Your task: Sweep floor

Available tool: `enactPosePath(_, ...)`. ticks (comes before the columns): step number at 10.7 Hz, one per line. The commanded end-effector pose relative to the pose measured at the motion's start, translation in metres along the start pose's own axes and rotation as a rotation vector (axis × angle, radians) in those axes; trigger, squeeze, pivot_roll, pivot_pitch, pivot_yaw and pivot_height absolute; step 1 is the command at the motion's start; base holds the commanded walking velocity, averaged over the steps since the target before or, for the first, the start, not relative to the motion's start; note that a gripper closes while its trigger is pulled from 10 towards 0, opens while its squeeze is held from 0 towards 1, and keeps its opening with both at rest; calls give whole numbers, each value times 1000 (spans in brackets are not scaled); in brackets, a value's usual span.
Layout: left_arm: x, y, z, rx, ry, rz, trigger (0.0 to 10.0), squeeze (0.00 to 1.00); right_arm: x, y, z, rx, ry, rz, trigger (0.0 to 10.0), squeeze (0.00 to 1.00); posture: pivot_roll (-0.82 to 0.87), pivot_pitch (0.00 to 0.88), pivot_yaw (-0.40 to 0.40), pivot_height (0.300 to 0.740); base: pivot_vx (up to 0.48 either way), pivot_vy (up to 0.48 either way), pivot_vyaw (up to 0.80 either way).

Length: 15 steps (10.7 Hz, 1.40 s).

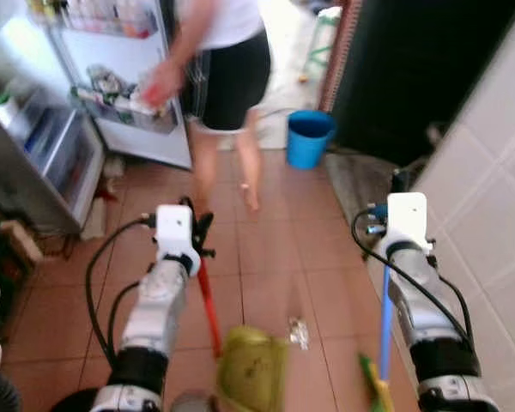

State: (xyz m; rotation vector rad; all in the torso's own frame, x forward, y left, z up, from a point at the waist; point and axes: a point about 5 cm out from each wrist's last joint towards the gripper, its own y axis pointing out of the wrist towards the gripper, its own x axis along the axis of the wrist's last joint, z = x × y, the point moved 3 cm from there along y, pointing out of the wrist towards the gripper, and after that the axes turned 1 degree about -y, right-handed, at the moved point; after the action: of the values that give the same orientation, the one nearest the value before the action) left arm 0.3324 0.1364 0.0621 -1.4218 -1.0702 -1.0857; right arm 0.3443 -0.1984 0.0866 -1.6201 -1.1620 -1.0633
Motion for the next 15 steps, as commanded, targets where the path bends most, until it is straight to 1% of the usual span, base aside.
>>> enactPosePath(1,15,3,-2,-13,-2,-56,10000,0,5,2,-4,-9,1,-22,10000,0,-43,0,-30,740,435,0,0)
enactPosePath(3,17,1,-1,-13,1,-62,10000,0,2,1,-5,-13,0,-17,10000,0,-36,0,-24,740,422,0,0)
enactPosePath(4,18,-2,3,12,19,-69,10000,0,1,0,-4,-13,1,-12,10000,0,-32,0,-22,740,0,0,0)
enactPosePath(5,19,-3,4,11,21,-70,10000,0,0,0,-3,-12,0,-10,10000,0,-30,0,-22,740,0,0,0)
enactPosePath(7,28,-3,10,62,68,-117,10000,0,-1,0,0,-4,0,-4,10000,0,-27,0,-23,740,0,0,0)
enactPosePath(9,31,0,13,110,73,-122,10000,0,2,3,-1,-7,13,-17,10000,0,-33,4,-20,740,0,0,0)
enactPosePath(10,34,4,12,111,74,-127,10000,0,6,5,-3,-12,14,-30,10000,0,-38,12,-12,740,0,0,0)
enactPosePath(11,39,9,12,140,90,-148,10000,0,8,7,-7,-22,14,-37,10000,0,-45,30,-7,740,0,0,0)
enactPosePath(12,41,13,15,215,76,-164,10000,0,10,9,-10,-26,13,-50,10000,0,-50,42,-9,740,0,0,0)
enactPosePath(13,38,17,13,261,60,-169,10000,0,13,11,-10,-28,27,-76,10000,0,-52,40,-14,740,0,0,0)
enactPosePath(14,32,21,9,276,4,-154,10000,0,24,12,-9,-25,61,-130,10000,0,-52,40,-14,740,0,0,0)
enactPosePath(15,22,25,2,262,-73,-121,10000,0,35,15,-5,-8,100,-177,10000,0,-60,35,-17,740,0,0,0)
